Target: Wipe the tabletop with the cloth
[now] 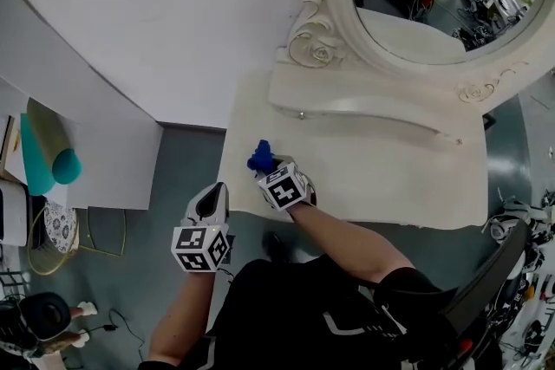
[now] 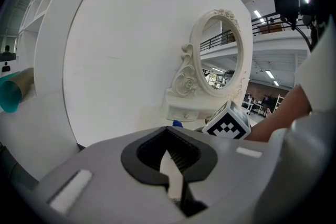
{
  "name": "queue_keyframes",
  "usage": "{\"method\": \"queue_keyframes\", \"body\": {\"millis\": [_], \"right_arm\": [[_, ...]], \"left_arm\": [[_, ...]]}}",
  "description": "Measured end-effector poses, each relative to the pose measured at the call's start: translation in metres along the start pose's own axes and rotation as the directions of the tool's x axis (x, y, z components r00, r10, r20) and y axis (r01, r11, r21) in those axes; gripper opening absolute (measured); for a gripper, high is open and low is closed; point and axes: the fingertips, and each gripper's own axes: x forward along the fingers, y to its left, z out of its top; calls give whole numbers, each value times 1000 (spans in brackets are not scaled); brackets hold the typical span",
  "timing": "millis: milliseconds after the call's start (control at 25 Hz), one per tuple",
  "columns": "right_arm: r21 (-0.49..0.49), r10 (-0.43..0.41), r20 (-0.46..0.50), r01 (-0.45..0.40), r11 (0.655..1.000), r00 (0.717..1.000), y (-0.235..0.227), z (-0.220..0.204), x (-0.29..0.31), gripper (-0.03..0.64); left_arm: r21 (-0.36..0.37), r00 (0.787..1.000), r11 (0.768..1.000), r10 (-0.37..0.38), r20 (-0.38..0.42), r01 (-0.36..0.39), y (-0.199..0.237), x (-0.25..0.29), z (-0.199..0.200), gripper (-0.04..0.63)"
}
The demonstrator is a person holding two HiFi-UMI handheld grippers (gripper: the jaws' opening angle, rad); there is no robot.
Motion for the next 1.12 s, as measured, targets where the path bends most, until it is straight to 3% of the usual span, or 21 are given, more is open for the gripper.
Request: {"method": "queue_keyframes", "body": {"millis": [840,1120], "right_arm": [[193,-129,-1,127,973,992,-102,-84,-100,126],[212,-187,-16,186,959,982,-141,-114,-136,126]], "left_arm": [[69,984,981,-178,-29,180,-138,47,9,9],[85,974,971,-221,-40,224,-183,62,11,9]]}}
